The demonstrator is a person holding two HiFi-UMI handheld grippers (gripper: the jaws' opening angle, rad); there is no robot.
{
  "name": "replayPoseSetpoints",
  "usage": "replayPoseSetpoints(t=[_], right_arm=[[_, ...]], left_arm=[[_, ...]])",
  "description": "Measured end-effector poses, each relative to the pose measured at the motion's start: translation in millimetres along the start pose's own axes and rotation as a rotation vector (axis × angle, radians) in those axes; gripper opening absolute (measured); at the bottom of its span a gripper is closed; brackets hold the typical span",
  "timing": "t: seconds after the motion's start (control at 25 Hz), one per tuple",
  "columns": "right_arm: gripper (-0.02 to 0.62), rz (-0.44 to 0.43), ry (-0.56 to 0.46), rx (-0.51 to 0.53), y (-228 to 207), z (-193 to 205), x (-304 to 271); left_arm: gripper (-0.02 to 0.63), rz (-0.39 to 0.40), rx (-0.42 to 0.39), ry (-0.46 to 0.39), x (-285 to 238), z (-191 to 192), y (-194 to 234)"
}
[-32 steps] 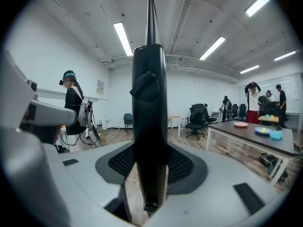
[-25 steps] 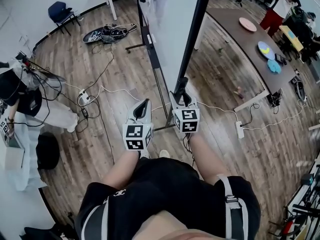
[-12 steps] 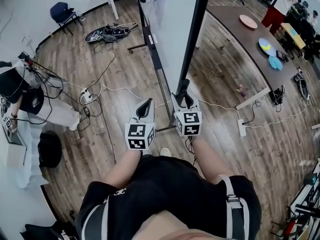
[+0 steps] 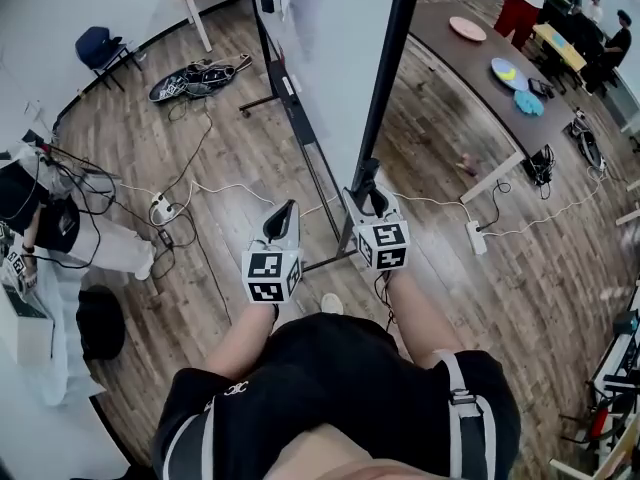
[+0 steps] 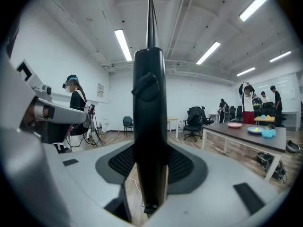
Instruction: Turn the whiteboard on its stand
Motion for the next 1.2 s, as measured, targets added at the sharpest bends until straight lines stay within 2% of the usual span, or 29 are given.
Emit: replayPoseSetpoints(t=[0.2,0.8,1.2], right_arm=[[0.195,0.0,-0.016,-0.001,-5.3,6.7,27.8],[0.195,0.073,-0.068,-0.015,-15.6,15.3,76.1],[0.196,0.088,-0.084,-0.017,-22.4,17.8,101.5]], left_arm=[[0.011,0.048,0.001,0.0,6.9,7.8,-12.4],[0.011,0.168,-0.025,-0.005,25.6,12.7,-59.4],[0.011,0.2,-0.038,-0.023,30.3,4.0,-76.9]])
Point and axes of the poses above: the fingertips, and each gripper's own axes: x backward along the fingers, y to its left, z out of its underside, the point moved 2 cm from there along x, backward along the fingers, and after that the axes turned 12 degrees about -x, right-handed, at the moved point
